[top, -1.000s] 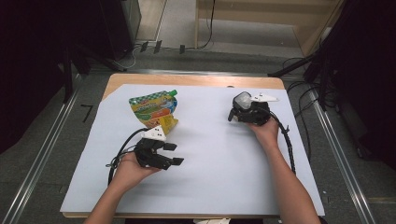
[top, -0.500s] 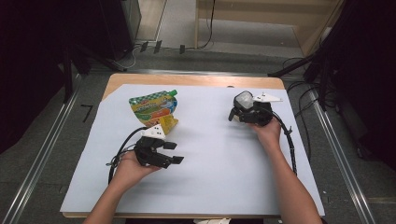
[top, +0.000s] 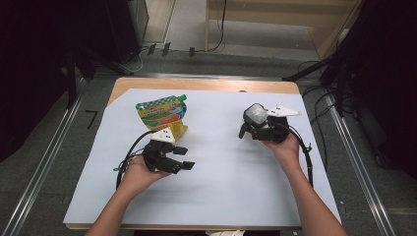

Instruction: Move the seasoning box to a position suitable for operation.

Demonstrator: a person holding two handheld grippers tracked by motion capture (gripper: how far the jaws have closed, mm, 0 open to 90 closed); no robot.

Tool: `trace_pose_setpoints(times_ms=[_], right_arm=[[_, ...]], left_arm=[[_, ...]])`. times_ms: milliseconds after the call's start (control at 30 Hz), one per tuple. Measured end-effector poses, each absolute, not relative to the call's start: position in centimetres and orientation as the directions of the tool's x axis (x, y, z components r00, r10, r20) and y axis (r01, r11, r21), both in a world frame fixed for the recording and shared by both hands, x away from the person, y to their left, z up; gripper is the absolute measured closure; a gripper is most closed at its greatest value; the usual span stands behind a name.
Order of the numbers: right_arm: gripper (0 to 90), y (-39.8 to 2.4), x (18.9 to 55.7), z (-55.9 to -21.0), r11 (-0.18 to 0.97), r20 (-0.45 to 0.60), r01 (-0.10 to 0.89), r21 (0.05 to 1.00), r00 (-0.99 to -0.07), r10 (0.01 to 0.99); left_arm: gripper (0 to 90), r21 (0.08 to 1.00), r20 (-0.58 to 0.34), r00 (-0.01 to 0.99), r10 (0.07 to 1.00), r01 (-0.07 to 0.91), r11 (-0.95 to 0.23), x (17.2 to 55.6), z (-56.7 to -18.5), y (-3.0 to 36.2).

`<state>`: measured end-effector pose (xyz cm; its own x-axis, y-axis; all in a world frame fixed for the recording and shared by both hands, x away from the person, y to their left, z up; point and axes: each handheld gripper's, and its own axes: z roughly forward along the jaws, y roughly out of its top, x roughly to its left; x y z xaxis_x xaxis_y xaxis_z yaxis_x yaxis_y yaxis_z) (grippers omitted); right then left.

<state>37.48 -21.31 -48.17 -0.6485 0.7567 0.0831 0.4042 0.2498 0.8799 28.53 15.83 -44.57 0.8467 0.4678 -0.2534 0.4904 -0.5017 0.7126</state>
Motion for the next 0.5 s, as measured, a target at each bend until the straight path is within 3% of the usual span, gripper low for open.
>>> trace_pose_setpoints(times_ms=[500], right_arm=[[15.5, -18.2, 32.9, -49.3, 0.329, 0.083, 0.394, 0.858, -0.739, 0.668]], left_arm=[[37.9, 0.708, -0.252, 0.861, 0.443, 0.475, -0.522, 29.4, -44.8, 14.7]])
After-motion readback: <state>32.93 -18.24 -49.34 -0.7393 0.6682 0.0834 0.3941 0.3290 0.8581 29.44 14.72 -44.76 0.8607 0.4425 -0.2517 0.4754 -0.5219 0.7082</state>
